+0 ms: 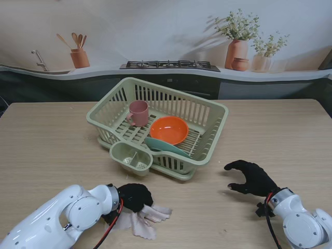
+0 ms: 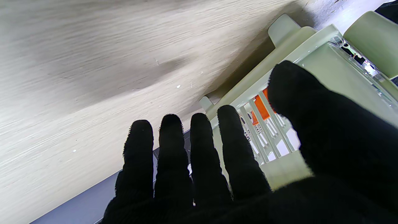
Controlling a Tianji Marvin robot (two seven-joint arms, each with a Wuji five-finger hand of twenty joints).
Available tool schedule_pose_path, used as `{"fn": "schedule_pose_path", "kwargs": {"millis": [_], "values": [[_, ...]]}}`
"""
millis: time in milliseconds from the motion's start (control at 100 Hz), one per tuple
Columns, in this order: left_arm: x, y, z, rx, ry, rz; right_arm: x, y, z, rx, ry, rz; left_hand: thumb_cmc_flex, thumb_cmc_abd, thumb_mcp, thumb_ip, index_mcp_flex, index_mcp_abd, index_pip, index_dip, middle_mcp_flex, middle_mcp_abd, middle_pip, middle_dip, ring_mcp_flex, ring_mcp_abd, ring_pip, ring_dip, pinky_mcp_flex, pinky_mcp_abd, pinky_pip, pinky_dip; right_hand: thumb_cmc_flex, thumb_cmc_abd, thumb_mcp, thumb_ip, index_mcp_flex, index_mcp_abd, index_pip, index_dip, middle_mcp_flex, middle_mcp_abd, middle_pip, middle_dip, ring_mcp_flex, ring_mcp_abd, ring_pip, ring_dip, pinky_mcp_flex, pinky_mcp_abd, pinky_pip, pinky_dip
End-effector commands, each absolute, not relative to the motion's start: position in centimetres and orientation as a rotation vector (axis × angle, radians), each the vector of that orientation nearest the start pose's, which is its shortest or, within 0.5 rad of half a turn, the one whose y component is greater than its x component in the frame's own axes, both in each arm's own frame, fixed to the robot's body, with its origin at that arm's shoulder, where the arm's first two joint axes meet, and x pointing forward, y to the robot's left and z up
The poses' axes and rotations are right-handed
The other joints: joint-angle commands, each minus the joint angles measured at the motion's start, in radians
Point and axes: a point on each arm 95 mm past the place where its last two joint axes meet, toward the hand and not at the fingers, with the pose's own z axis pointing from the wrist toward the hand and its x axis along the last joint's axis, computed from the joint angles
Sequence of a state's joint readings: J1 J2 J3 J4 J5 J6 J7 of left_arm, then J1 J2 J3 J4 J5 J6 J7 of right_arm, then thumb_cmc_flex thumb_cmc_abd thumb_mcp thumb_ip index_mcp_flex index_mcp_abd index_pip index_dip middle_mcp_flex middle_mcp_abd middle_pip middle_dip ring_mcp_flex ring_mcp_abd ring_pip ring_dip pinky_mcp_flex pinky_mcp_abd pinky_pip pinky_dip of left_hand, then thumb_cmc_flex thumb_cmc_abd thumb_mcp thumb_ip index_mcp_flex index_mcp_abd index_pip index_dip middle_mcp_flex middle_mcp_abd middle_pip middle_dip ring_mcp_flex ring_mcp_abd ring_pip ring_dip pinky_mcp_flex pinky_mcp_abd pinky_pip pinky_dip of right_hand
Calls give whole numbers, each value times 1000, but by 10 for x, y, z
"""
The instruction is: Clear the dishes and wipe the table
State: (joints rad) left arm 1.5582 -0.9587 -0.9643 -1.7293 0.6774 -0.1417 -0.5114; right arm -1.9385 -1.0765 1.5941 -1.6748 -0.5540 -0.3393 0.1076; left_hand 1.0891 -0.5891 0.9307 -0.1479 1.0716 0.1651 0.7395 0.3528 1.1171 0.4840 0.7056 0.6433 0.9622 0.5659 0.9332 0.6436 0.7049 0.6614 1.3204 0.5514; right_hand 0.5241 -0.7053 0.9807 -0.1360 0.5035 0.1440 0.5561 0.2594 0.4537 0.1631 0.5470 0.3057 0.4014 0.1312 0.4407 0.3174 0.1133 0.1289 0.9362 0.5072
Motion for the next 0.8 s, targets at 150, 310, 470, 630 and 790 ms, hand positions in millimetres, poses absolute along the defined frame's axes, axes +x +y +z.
{"fn": "schedule_pose_path", "kwargs": {"millis": [150,310,470,630,790], "values": [[317,-92,-372,-1492,2348,-1528,309,-102,-357,-2129,-1739,-2197,-13,94,-210,-16,-200,63,-113,-121,-263,-81,-164,-150,-215,-27,-152,-49,-244,-24,-96,64,-28,7,7,-11,-22,4,4,-7,3,-14,13,0,-29,-17,8,-9,-13,-38,-4,8],[316,-93,-367,-1494,2355,-1584,309,-102,-357,-2128,-1742,-2192,-382,70,-65,20,-330,34,-207,-49,-417,-136,-140,-237,-358,-46,-193,-57,-383,-47,-135,124,-30,7,6,-11,-22,5,4,-7,4,-13,13,-1,-29,-16,7,-9,-14,-38,-5,9],[314,-92,-361,-1417,2376,-1662,309,-100,-358,-2130,-1744,-2183,-550,19,-80,9,-475,-42,-237,-30,-517,-157,-167,-245,-406,-56,-198,-41,-424,-62,-132,136,-30,7,6,-11,-23,3,4,-7,3,-16,13,-1,-30,-18,7,-10,-15,-38,-6,9],[312,-90,-354,-1448,2348,-1687,309,-100,-358,-2130,-1745,-2178,-555,10,-91,13,-550,-86,-224,-15,-638,-152,-182,-252,-508,-63,-221,-18,-517,-88,-143,134,-31,7,5,-12,-24,1,4,-7,4,-15,13,-1,-30,-18,6,-10,-16,-38,-7,9],[314,-84,-346,-1369,2335,-1752,309,-100,-358,-2129,-1745,-2179,-558,-18,-68,8,-515,-11,-269,-39,-661,-135,-158,-242,-517,-107,-195,6,-489,-130,-115,138,-30,7,6,-11,-24,0,5,-6,4,-15,13,-1,-30,-18,7,-10,-17,-36,-7,10]]}}
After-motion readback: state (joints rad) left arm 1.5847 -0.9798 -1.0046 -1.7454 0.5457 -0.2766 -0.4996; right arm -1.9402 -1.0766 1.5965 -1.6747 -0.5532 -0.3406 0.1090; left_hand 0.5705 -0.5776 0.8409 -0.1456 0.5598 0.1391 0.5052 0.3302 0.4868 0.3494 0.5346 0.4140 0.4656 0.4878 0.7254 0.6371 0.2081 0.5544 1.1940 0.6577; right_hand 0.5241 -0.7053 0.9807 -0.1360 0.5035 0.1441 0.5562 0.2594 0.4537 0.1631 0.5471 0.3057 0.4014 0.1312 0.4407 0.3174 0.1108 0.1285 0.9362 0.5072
